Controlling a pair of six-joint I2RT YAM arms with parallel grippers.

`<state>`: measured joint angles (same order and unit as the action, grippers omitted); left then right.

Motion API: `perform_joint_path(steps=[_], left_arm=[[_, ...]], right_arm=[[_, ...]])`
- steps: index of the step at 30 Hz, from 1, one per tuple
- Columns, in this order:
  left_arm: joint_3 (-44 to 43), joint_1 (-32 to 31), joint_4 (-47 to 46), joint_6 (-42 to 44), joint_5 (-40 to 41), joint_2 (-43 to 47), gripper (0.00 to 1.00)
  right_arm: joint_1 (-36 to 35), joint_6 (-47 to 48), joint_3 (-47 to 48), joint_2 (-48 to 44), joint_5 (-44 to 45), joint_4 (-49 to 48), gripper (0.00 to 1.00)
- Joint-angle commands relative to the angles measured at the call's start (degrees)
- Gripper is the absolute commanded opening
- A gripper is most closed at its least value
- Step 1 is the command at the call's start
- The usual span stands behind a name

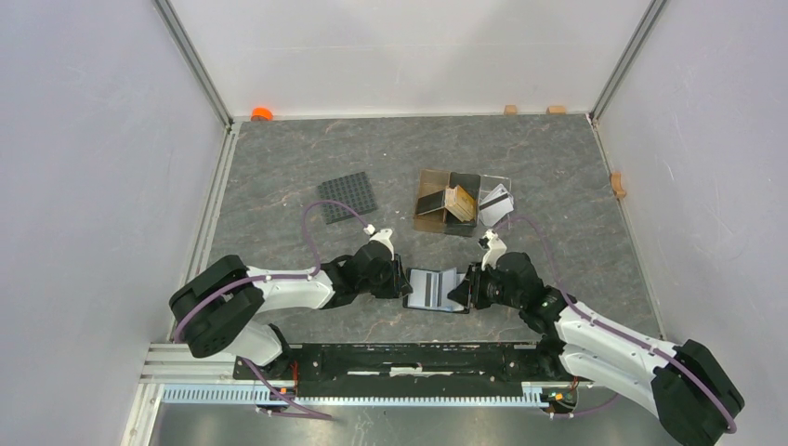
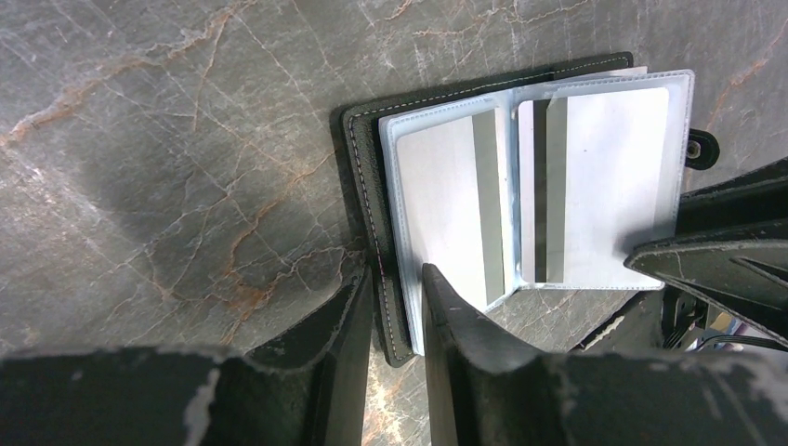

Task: Put the credit cards into the card holder
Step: Insert the credit card into the card holder.

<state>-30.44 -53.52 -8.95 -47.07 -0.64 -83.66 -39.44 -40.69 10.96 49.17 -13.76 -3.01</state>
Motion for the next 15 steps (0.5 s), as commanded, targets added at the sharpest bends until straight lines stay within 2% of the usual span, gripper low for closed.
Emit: perform_joint_path(steps=[1,9,15], left_arm=[[0.39,-0.21,2.08,-0.02,-1.63,-1.04,0.33],[0.88,-0.14,1.00,-0.23,-1.61,-0.25,0.33],[2.86,0.50,2.22,-0.30,0.44,3.97,0.37]], right_arm=[[-1.51,-0.29,3.83,0.49,-1.72,-3.27,0.29],[-5.18,0.06,5.76,5.14,-0.69,-5.88,0.32],[-6.50,0.21,6.20,7.03,-0.89,-7.13,0.42]])
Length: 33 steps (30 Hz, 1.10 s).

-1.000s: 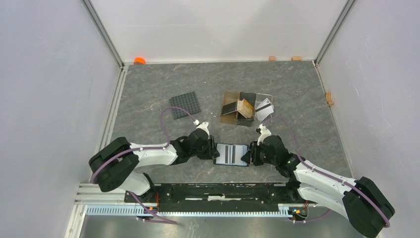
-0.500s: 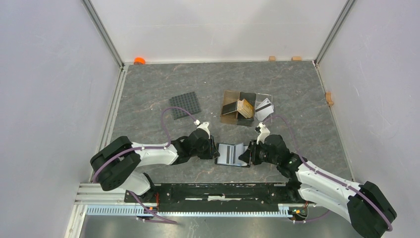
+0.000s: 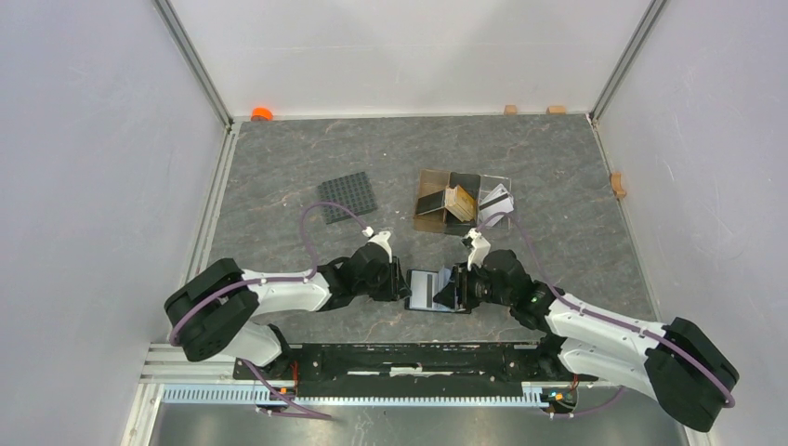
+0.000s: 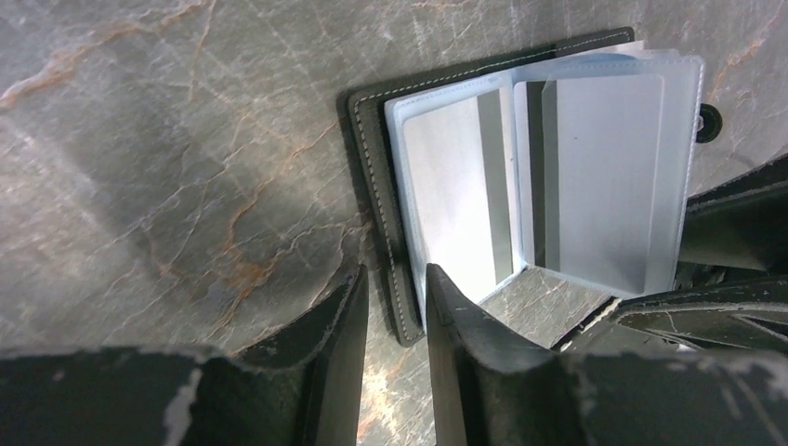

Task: Put the credit cards into the card holder
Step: Insert the credit card into the card holder.

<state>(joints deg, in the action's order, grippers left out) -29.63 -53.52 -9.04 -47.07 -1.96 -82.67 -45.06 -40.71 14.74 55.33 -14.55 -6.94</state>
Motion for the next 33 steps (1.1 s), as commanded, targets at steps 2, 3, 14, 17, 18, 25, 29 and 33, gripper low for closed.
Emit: perform_joint_path(steps=[2,3,14,17,18,25,29,33], left_arm=[[2.76,0.95,2.75,-0.35,1.75,5.16,0.38],[2.90,1.09,3.23,-0.31,1.78,6.20,0.38],[4.56,3.95,8.60,0.74,1.76,15.99,0.45],[5.31,5.59,10.63,1.08,1.71,18.18,0.47],[5.49,6.14,11.01,1.23,1.65,18.89,0.47],[5.22,7.90,12.35,2.24,-0.12,20.84,0.49],[4.87,8.23,12.36,2.59,-0.93,20.83,0.50],[3.35,8.69,13.30,3.40,-1.83,21.16,0.54]], right_arm=[[-1.38,0.07,2.25,1.22,-0.34,-4.46,0.45],[-1.58,0.02,2.33,1.44,-0.40,-5.01,0.45],[-5.59,0.91,6.31,6.61,1.52,-6.14,0.55],[-6.54,1.42,7.60,7.16,2.90,-4.82,0.56],[-6.63,1.68,8.04,7.10,3.96,-3.69,0.56],[-6.71,4.52,11.11,5.78,21.79,14.71,0.56],[-6.71,5.59,11.54,2.99,26.90,20.18,0.60],[-6.69,7.12,12.68,-0.55,29.43,23.33,0.68]])
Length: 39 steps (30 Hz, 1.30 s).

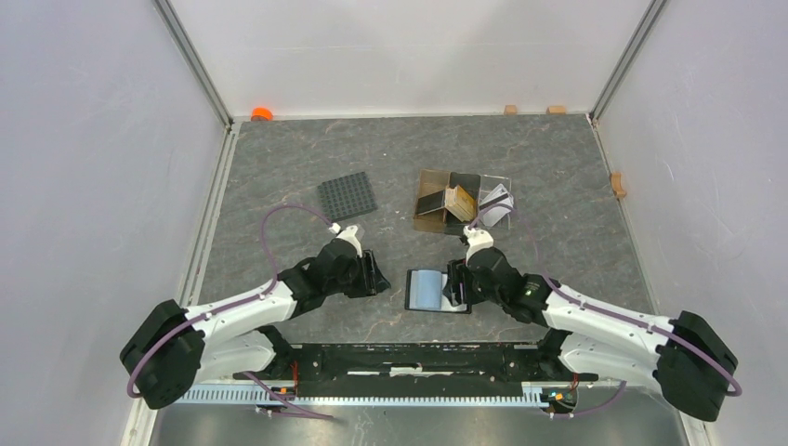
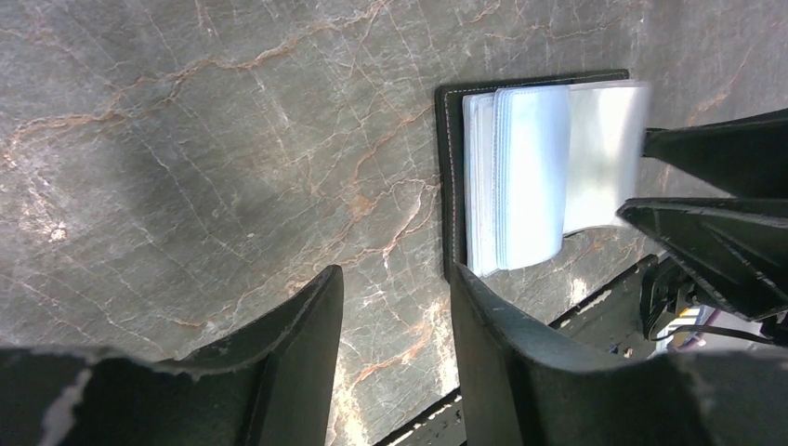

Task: Put the credit cards into the card holder
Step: Insert the credit card into the card holder, then pick up the credit card from the storage box.

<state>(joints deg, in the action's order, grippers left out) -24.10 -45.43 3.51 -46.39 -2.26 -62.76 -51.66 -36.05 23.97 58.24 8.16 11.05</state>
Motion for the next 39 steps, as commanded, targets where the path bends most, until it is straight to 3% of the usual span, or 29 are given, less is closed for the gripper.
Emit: perform_joint_path(steps=[1,7,13,18,23,33,39], left_arm=[[-2.76,0.70,1.37,3.10,-1.67,1.41,0.56],[-7.27,2.20,7.30,6.83,-2.35,3.29,0.79],[-16.25,5.94,18.37,15.34,-5.74,4.93,1.00],[-27.83,11.13,29.32,24.16,-9.68,1.31,1.00],[-37.14,14.89,30.91,27.93,-9.68,-3.56,1.00],[-57.48,15.28,29.57,27.91,-7.59,-31.67,0.95],[-66.31,15.04,30.32,26.81,-10.10,-45.06,0.91]], right_arm=[[-0.04,3.03,4.11,-4.08,7.54,6.28,0.70],[2.72,6.70,7.24,-6.01,9.93,11.19,0.79],[13.37,14.49,11.60,-6.67,3.37,12.23,0.88],[22.21,21.85,19.21,-0.58,2.95,13.13,0.97],[32.16,27.65,24.91,6.87,-4.73,10.64,0.98],[48.18,37.81,32.94,24.62,-23.13,8.08,0.98],[53.27,39.14,34.90,31.54,-30.43,6.99,0.97]])
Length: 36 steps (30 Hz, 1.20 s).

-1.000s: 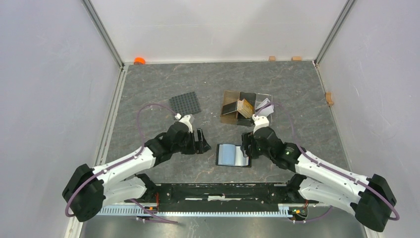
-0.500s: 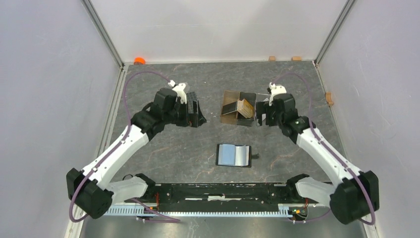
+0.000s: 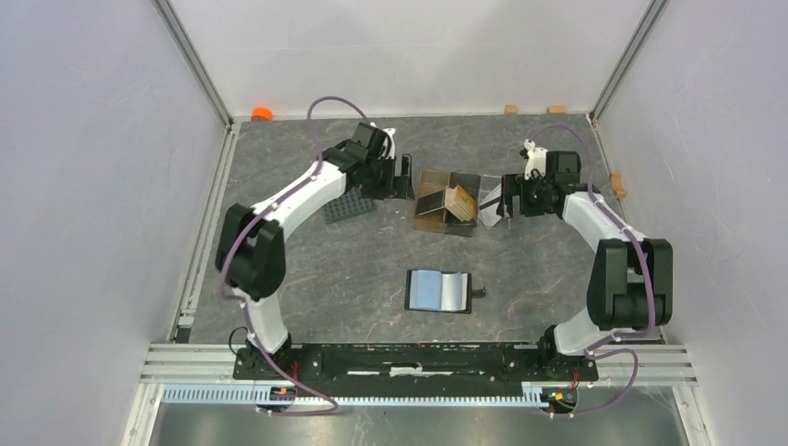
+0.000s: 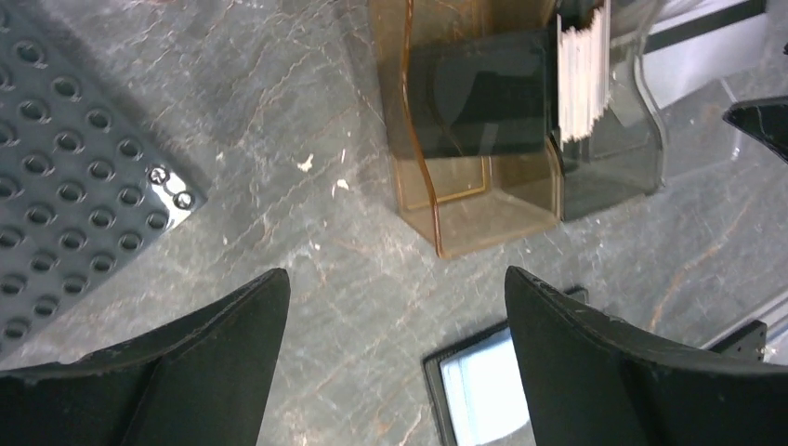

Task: Put the credit cards into the card holder
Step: Pick up the credit card from the storage box.

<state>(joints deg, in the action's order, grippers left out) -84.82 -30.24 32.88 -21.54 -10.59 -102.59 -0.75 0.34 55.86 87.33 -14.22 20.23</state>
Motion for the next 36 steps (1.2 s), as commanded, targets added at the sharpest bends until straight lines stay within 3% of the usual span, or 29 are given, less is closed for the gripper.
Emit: perform_joint_path(steps=[1,9,14,26,36], left_arm=[[-6.54,-0.33,0.95,1.86,-2.14,-6.66,0.91],[-12.39,-1.40,2.27,2.64,-1.84,-16.50,0.87],[-12.30,-1.68,3.30,3.72,-1.96,-18.38,0.74],[-12.30,-2.10,4.88,5.24,1.32,-19.03,0.42],[-12.39,-2.37,4.95,5.28,1.48,-18.25,0.39]], right_arm=[[2.60,2.66,3.19,3.28,-9.06,-2.73,0.96],[3.73,1.82,5.40,7.81,-7.91,-4.06,0.92],[4.52,1.77,6.87,9.37,-6.12,-3.87,0.87],[6.20,1.42,5.87,7.35,-4.10,-3.17,0.54],[6.38,1.51,5.68,6.91,-8.45,-3.91,0.37]])
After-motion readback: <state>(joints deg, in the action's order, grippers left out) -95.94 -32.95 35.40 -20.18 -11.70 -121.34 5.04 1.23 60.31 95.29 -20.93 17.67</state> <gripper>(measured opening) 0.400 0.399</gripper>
